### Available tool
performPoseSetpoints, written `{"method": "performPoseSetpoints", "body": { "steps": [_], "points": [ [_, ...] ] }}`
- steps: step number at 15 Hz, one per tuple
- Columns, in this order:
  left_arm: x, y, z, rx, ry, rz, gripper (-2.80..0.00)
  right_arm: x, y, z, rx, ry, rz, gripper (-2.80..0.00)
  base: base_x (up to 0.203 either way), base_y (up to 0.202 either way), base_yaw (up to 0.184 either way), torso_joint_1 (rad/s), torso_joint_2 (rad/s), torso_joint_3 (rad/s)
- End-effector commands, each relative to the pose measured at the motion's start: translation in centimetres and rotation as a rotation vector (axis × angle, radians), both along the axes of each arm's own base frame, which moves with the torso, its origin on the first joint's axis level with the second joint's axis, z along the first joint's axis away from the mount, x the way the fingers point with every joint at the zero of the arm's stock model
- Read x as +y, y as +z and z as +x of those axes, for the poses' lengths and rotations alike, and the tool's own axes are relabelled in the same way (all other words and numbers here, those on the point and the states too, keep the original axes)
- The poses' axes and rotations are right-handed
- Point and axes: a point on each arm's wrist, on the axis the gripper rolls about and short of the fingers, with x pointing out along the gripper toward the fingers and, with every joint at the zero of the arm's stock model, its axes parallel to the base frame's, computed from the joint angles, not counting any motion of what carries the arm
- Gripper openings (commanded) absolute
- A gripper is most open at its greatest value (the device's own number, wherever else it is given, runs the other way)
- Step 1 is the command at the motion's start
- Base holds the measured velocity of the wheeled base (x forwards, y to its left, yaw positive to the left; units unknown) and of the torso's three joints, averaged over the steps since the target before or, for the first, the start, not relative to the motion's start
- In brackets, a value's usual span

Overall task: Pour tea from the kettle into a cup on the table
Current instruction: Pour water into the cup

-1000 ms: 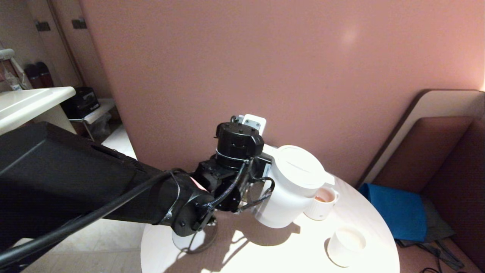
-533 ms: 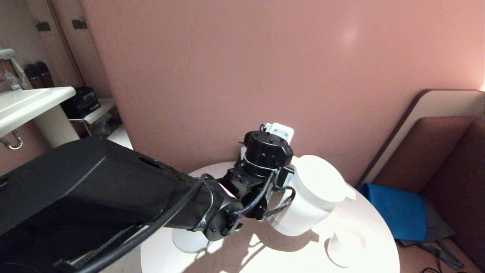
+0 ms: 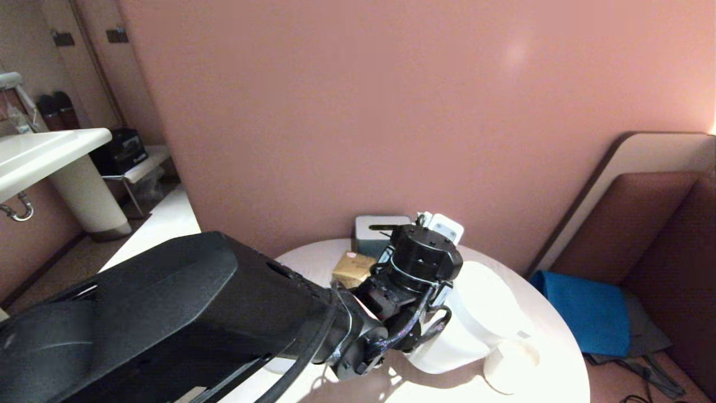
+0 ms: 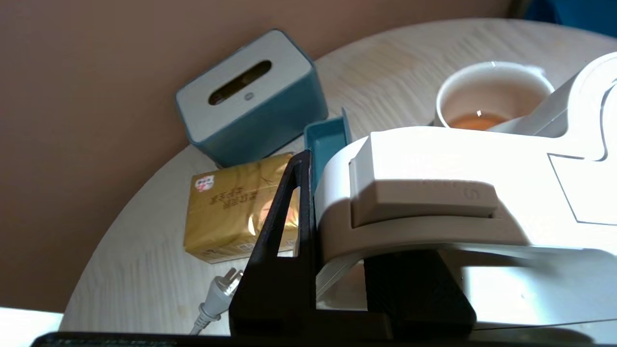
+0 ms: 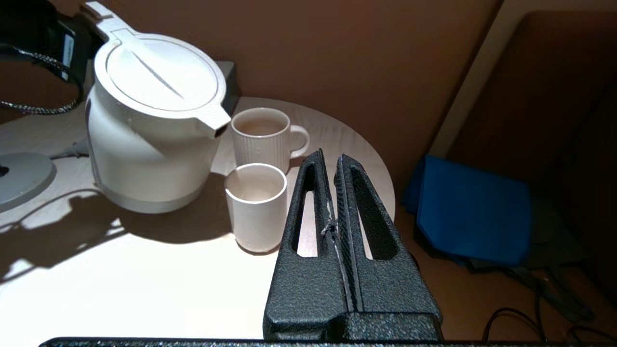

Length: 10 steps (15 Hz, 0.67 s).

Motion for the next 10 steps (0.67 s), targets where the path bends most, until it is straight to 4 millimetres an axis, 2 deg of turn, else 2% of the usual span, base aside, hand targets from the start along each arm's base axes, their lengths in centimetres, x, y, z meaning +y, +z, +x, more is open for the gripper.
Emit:
{"method": "performPoseSetpoints", "body": {
  "steps": [1, 5, 10],
  "points": [
    [-0.59, -0.32, 0.18, -0.010, -0.003, 0.007, -2.80, 0.00, 0.01, 0.01, 0.001, -0.001, 0.000, -2.80, 0.000, 0.000, 0.000, 0.000, 0.00, 0.000],
    [-1.22, 0.17, 0.50, -0.053, -0.018, 0.047, -2.80, 0.00, 0.02, 0.01, -0.001, 0.001, 0.000, -2.80, 0.000, 0.000, 0.000, 0.000, 0.00, 0.000],
    [-1.11, 0.59, 0.42, -0.087, -0.037, 0.138, -2.80, 0.00, 0.02, 0.01, -0.001, -0.001, 0.000, -2.80, 0.000, 0.000, 0.000, 0.000, 0.00, 0.000]
  ]
}}
